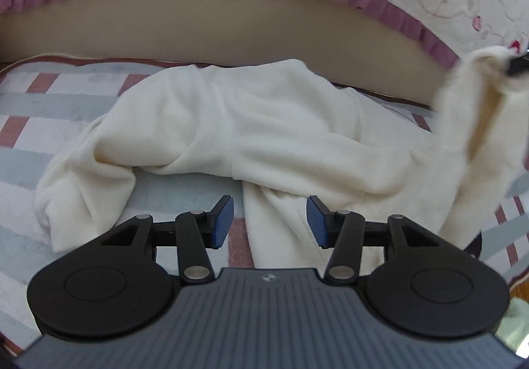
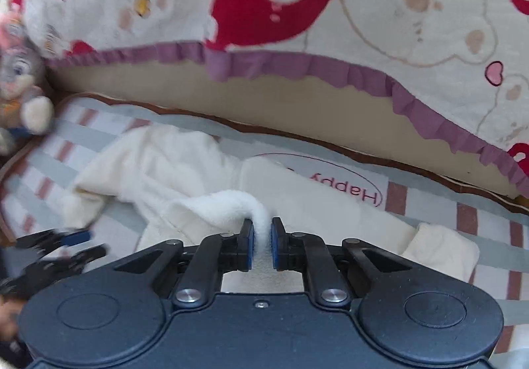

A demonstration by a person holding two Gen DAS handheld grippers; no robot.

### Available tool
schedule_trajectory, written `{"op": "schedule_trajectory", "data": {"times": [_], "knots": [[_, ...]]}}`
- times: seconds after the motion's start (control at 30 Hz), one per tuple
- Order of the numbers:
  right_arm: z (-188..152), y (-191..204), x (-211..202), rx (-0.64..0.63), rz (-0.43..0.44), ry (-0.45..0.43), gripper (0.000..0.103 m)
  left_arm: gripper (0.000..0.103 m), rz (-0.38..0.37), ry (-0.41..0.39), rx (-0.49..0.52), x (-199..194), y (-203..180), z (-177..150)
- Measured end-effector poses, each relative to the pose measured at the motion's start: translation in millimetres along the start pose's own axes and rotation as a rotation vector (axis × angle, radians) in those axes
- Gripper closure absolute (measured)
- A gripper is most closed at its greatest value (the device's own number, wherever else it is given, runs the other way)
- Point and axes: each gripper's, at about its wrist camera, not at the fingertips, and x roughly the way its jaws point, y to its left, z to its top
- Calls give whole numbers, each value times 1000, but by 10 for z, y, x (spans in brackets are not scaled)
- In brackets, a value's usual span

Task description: Fold clothes

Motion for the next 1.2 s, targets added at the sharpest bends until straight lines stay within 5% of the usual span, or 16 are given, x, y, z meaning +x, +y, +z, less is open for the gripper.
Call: {"op": "schedule_trajectory", "data": {"times": [0.27, 0.4, 0.43, 0.5, 0.53, 0.63, 0.7, 0.9, 0.97, 1.0, 1.03, 1.1, 1.17, 1.2], "knots": [[-374, -38, 590, -15, -82, -128, 90, 45, -162, 40, 65, 36, -21, -247], [-639, -118, 794, -13, -122, -184, 89, 44, -179, 155, 142, 219, -150, -366], [-705, -138, 845, -12, -132, -198, 86, 44, -202, 189, 135, 264, -164, -393], [-844, -165, 902, -10, -159, -222, 58, 44, -295, 254, 46, 389, -92, -451], [-926, -153, 853, -6, -185, -225, 48, 44, -288, 272, 21, 438, -73, -475], [-1185, -97, 653, 14, -225, -242, 44, 42, -187, 278, 35, 509, -99, -511], [-1395, -69, 497, 97, -236, -260, 39, 31, -145, 265, 99, 521, -171, -552], [-1828, 20, 584, 276, -70, -174, 34, 29, -142, 348, 101, 701, -223, -696], [-1859, 103, 727, 272, -57, -132, 33, 34, -105, 321, 44, 696, -158, -715], [-1838, 151, 798, 248, -79, -129, 33, 55, -93, 299, 44, 663, -151, -701], [-1797, 171, 879, 220, -105, -129, 33, 86, -84, 273, 52, 620, -152, -679], [-1748, 188, 1020, 176, -174, -136, 36, 92, -64, 223, 69, 535, -155, -634], [-1686, 142, 1054, 152, -208, -158, 90, 93, -8, 97, 107, 334, -168, -541], [-1648, 105, 1015, 150, -212, -171, 91, 93, 39, 18, 137, 203, -175, -480]]}}
